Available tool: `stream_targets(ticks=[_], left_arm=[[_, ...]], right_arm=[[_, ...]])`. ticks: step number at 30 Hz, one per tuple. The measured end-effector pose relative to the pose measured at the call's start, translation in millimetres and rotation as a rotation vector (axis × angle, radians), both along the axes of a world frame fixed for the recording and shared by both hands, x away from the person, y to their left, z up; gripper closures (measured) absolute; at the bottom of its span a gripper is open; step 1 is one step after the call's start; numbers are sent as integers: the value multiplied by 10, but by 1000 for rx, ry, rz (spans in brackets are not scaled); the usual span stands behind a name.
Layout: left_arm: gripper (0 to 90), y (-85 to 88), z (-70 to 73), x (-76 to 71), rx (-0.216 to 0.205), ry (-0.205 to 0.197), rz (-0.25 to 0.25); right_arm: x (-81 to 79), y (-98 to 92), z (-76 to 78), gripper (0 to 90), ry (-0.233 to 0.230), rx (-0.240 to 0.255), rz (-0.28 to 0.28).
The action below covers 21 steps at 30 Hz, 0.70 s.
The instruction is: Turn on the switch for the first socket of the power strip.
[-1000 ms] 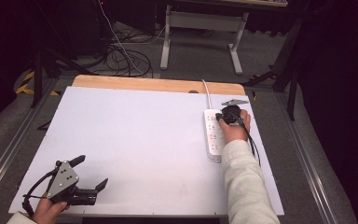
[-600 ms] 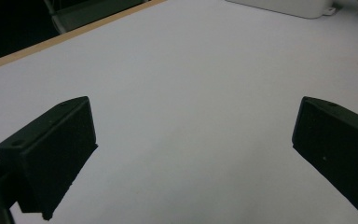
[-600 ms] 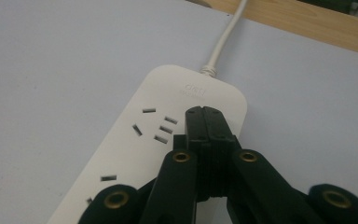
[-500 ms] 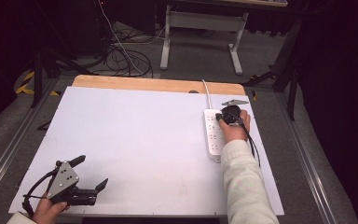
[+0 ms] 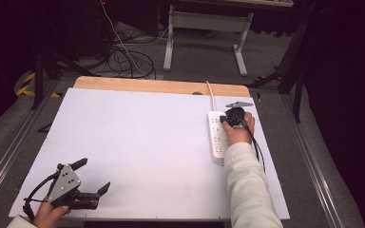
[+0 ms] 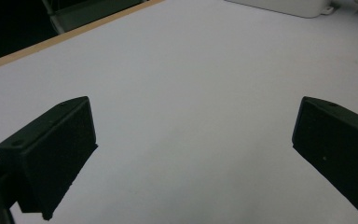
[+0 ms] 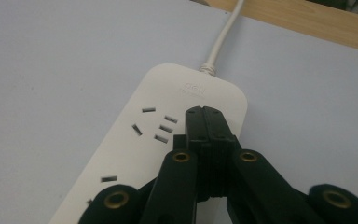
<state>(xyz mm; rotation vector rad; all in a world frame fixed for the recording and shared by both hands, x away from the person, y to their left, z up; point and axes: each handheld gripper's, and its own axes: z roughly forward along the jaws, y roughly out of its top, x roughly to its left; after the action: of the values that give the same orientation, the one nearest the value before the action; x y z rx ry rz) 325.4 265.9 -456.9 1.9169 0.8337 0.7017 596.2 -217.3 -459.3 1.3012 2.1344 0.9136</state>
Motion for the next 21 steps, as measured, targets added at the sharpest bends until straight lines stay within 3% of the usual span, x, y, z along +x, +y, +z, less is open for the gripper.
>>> stream_targets(ticks=[5, 8, 21], left_arm=[[2, 4, 5, 4, -2, -1, 1], [2, 3, 2, 8, -5, 1, 3], [2, -13, 1, 17, -4, 4, 1]], right_arm=[[-15, 25, 48, 900, -12, -31, 7], [-76, -36, 141, 900, -63, 46, -7], [-278, -14, 460, 900, -121, 50, 54]])
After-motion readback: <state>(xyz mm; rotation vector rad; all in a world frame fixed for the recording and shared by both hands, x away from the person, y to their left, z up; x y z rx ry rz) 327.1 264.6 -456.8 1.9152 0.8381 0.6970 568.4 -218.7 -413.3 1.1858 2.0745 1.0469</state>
